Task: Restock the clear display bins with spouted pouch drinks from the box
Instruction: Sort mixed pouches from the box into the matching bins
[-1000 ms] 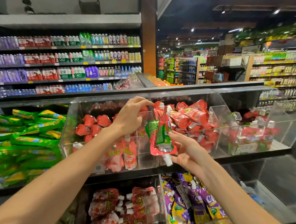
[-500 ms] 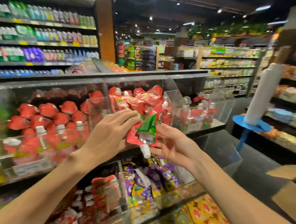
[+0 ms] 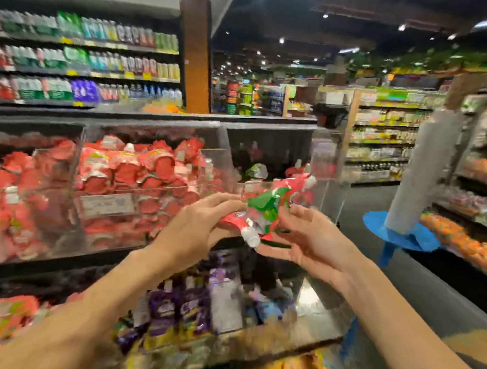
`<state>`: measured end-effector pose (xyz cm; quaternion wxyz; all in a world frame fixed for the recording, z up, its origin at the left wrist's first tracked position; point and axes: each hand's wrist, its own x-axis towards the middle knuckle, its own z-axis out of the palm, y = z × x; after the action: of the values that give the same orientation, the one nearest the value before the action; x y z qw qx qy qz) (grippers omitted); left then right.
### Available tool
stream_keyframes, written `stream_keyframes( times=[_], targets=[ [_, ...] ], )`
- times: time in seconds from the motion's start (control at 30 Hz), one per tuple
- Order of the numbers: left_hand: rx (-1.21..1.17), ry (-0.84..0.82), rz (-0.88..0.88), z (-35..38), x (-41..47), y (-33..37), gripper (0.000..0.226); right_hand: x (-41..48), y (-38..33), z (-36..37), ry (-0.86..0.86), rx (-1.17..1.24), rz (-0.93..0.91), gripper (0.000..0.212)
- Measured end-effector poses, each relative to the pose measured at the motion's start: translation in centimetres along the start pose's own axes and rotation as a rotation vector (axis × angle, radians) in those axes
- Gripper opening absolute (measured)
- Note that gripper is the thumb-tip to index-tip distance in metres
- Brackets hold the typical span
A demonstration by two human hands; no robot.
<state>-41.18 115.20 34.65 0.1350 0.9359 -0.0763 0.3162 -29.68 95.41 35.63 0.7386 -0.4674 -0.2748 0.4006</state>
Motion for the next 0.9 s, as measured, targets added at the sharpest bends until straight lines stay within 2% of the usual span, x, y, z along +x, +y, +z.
stream_keyframes(
  times=[0.1, 0.17, 0.27, 0.33, 0.4, 0.47, 0.53, 0.57, 0.6, 0.67, 0.7, 0.8, 0.9],
  targets=[
    [-0.046, 0.019, -0.017, 2.2, 3.3, 2.7, 0.065, -0.1, -2.8, -4.6, 0.001, 0.059, 0.004, 0.037],
    [-0.065, 0.083, -0.086, 2.9, 5.3, 4.0, 0.048, 0.2, -5.3, -6.4, 0.001, 0.038, 0.013, 0.041],
    [-0.157, 0.126, -0.246, 3.2, 7.8, 5.1, 0.026, 1.1, -8.3, -7.3, -0.03, -0.005, -0.018, 0.033],
    [-0.209, 0.188, -0.323, 3.2, 9.3, 5.4, 0.017, 2.0, -10.0, -7.7, -0.034, 0.003, -0.048, 0.044],
    [-0.289, 0.312, -0.439, 3.0, 10.8, 5.7, 0.01, 3.3, -11.6, -7.9, 0.037, -0.006, -0.083, 0.055],
    [-0.429, 0.451, -0.605, 2.5, 12.2, 4.4, 0.027, 4.4, -13.0, -7.7, 0.135, -0.081, -0.117, 0.05],
    [-0.731, 0.504, -0.836, 2.0, 14.0, 3.1, 0.069, 5.1, -13.8, -7.2, 0.201, -0.198, -0.131, 0.039],
    [-0.84, 0.5, -0.936, 1.9, 15.0, 2.6, 0.08, 5.5, -13.9, -6.8, 0.232, -0.258, -0.11, 0.035],
    [-0.892, 0.48, -1.013, 1.9, 16.0, 2.3, 0.078, 5.9, -13.7, -6.4, 0.259, -0.311, -0.089, 0.033],
    [-0.922, 0.447, -1.096, 2.1, 18.0, 2.0, 0.06, 6.9, -13.5, -5.8, 0.276, -0.38, -0.051, 0.03],
    [-0.955, 0.431, -1.118, 2.4, 18.9, 2.1, 0.062, 7.4, -13.4, -5.5, 0.276, -0.398, -0.035, 0.028],
    [-1.061, 0.396, -1.169, 3.4, 20.8, 0.8, 0.099, 8.8, -13.7, -5.7, 0.299, -0.412, -0.007, 0.018],
    [-1.036, 0.403, -1.218, 4.6, 22.0, -0.4, 0.113, 9.5, -14.2, -6.5, 0.323, -0.467, 0.022, 0.016]
  ],
)
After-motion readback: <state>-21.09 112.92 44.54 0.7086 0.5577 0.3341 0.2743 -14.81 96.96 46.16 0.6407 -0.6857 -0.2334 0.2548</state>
